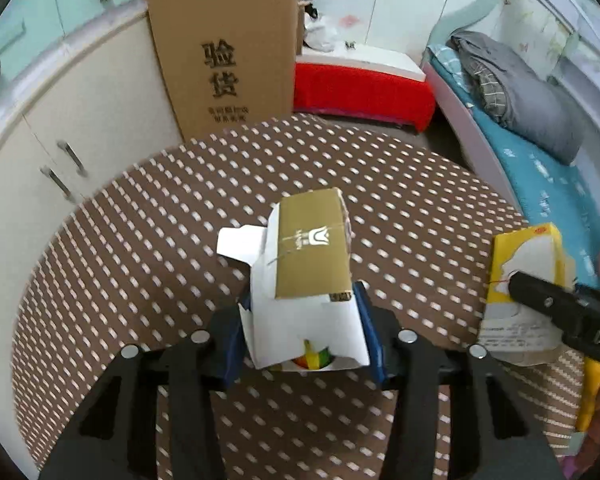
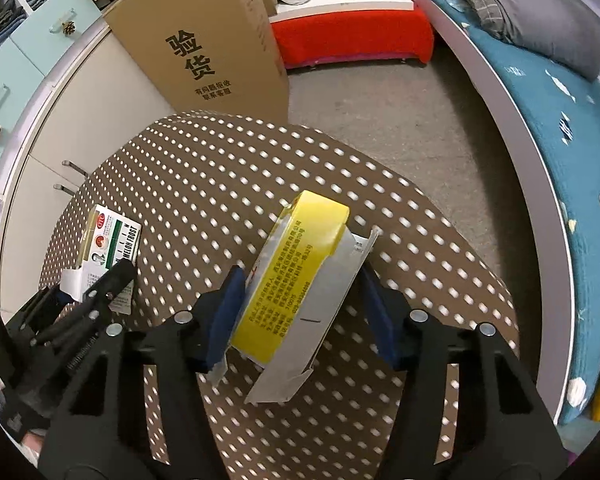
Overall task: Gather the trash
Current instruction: 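Grasp the white-and-gold box with the left tool while the right tool grasps the yellow box, then carry both boxes over the bucket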
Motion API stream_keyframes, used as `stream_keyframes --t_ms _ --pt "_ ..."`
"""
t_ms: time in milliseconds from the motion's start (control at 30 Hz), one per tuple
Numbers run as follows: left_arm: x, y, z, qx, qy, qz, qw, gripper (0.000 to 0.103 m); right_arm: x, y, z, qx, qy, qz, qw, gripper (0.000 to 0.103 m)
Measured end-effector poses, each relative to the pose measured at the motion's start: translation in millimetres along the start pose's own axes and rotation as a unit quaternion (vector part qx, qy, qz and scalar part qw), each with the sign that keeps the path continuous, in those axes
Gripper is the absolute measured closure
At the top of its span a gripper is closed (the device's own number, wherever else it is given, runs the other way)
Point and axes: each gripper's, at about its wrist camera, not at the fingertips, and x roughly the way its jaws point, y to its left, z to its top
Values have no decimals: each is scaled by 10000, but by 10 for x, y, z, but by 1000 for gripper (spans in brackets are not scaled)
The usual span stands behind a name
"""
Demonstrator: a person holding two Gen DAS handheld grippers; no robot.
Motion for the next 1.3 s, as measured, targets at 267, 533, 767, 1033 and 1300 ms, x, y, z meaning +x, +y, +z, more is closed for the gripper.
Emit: stream_keyframes --t_ms 267,533,767,1033,1300 --pt "-272 -312 -261 172 -122 26 9998 56 -192 -252 -228 188 -32 -1 9998 51" --pt "-453 -781 -573 538 -112 -44 9985 56 -466 -508 -507 254 -132 -18 9996 57" --pt "-618 -1312 -784 891 -131 -250 9956 56 -751 -887 -732 525 -288 -58 9982 59" --pt "-799 -1954 -1003 1337 -208 -456 9898 56 -1035 -1377 -993 884 -462 -115 9949 63" --pt "-929 -2700 -1315 1958 -214 -759 9775 55 -1347 -1990 -1311 1338 -619 -269 9887 63"
